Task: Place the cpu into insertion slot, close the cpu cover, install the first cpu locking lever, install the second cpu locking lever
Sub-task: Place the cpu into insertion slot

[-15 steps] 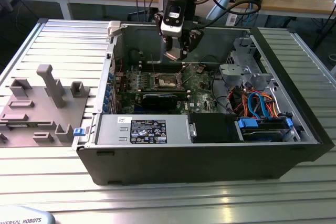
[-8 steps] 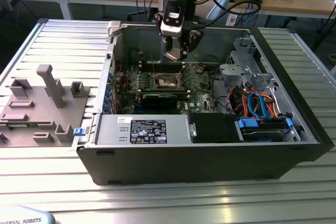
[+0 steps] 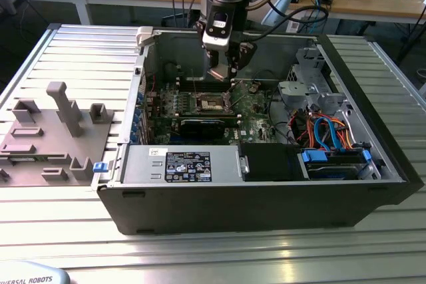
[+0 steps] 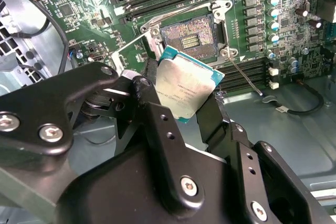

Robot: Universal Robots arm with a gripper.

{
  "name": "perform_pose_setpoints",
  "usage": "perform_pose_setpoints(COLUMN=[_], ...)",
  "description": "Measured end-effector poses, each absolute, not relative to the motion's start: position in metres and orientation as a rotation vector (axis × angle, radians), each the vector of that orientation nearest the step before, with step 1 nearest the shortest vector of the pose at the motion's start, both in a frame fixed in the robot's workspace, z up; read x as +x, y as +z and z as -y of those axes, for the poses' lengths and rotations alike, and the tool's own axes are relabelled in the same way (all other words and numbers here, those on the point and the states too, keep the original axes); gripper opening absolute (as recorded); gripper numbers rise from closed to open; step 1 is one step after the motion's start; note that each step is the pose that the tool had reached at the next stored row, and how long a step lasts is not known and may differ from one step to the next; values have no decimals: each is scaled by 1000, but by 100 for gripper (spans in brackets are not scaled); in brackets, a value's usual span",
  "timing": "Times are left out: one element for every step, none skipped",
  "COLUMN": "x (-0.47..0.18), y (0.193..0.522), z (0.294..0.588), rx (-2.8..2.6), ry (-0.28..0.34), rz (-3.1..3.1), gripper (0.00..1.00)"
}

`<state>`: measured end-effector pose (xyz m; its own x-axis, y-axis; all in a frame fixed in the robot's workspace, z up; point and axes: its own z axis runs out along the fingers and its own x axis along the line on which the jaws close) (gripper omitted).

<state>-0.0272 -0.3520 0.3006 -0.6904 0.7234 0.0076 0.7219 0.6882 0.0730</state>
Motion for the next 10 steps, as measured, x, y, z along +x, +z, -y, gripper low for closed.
perform_pose_setpoints(x=[-27, -27, -27, -27, -27, -27, -27, -27, -27, -27], y=[301, 301, 301, 300, 300, 300, 300, 300, 300, 300], z=[352, 352, 352, 352, 352, 352, 352, 352, 352, 352], rx=[1228, 1230, 1230, 1231, 1231, 1231, 1231, 1231, 1232, 1238], ry=[109, 109, 109, 109, 109, 108, 107, 106, 106, 103], rz=[-2866, -2865, -2865, -2865, -2864, -2864, -2864, -2863, -2863, -2860], gripper=[55, 55, 55, 55, 55, 55, 55, 55, 55, 55])
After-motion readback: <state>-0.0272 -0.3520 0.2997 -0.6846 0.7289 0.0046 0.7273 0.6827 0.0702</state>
